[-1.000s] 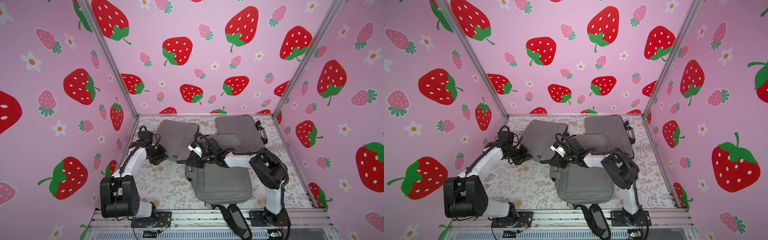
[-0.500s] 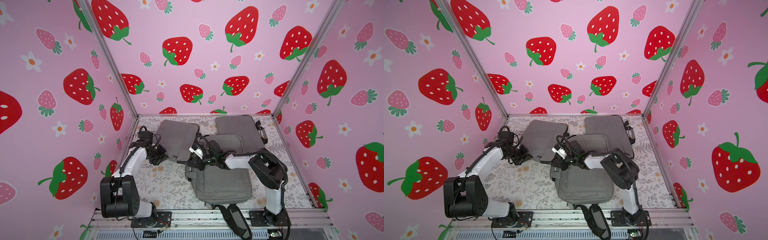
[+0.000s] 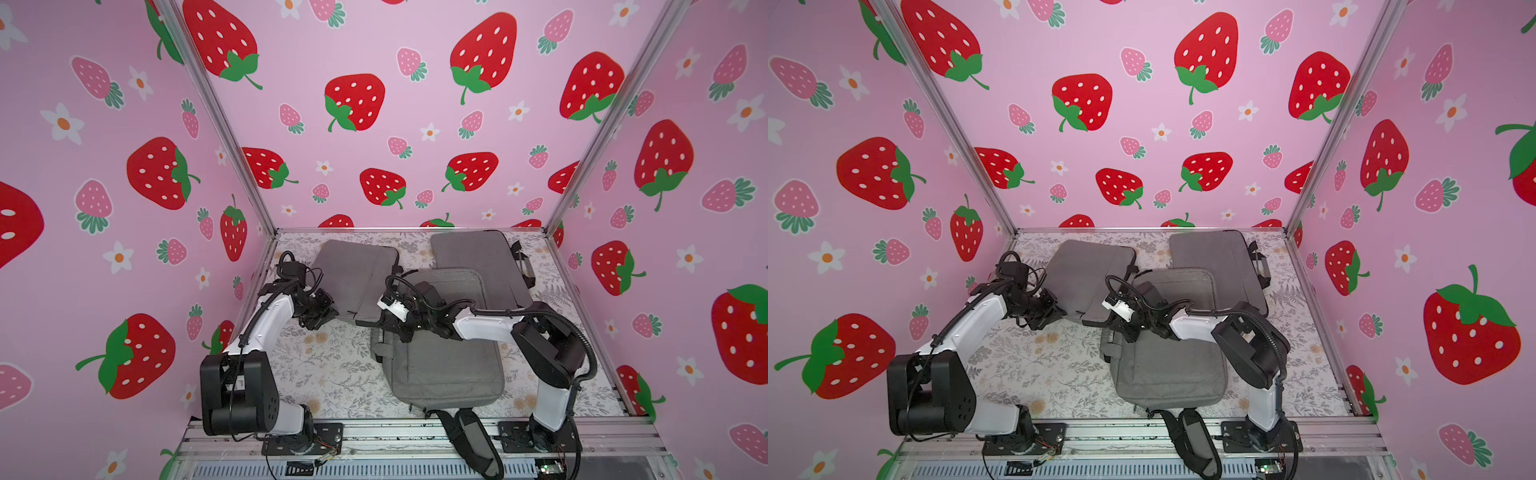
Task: Open the zippered laptop bag and take out the laptop
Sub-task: Unzip the zipper on the zippered laptop bag.
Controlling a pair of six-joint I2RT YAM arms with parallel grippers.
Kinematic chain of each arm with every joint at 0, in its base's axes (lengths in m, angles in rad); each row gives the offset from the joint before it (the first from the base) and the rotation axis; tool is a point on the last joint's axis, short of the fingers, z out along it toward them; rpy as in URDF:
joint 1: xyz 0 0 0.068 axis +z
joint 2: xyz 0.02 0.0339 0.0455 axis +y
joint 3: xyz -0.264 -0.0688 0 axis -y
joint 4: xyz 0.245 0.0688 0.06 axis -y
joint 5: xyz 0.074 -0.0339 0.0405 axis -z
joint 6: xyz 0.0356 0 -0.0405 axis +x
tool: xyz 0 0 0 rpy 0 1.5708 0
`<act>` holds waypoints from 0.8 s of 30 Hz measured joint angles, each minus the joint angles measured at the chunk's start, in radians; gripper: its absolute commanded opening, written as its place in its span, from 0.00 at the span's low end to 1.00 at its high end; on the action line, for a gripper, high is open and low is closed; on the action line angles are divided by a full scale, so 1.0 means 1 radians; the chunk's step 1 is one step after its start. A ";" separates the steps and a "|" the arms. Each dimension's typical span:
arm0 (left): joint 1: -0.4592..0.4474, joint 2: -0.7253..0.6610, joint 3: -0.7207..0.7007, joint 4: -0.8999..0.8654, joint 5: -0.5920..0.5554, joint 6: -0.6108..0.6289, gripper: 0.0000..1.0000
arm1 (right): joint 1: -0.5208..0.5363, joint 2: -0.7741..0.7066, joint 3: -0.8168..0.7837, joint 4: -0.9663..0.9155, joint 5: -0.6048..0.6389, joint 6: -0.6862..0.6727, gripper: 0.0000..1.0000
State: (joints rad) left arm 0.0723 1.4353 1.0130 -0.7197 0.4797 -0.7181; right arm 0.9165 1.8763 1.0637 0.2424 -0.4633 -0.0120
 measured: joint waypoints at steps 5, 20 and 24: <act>0.003 -0.002 0.000 -0.004 0.004 0.014 0.00 | 0.002 0.000 0.042 -0.071 0.094 -0.039 0.00; 0.019 -0.095 -0.003 -0.052 0.002 0.036 0.00 | -0.047 0.126 0.278 -0.297 0.249 -0.059 0.00; 0.022 -0.124 -0.018 -0.064 -0.003 0.037 0.00 | -0.073 0.159 0.342 -0.340 0.261 -0.052 0.00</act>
State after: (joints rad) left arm 0.0944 1.3113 0.9955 -0.7834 0.4770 -0.6815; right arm 0.8436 2.0357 1.4059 -0.0975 -0.2020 -0.0643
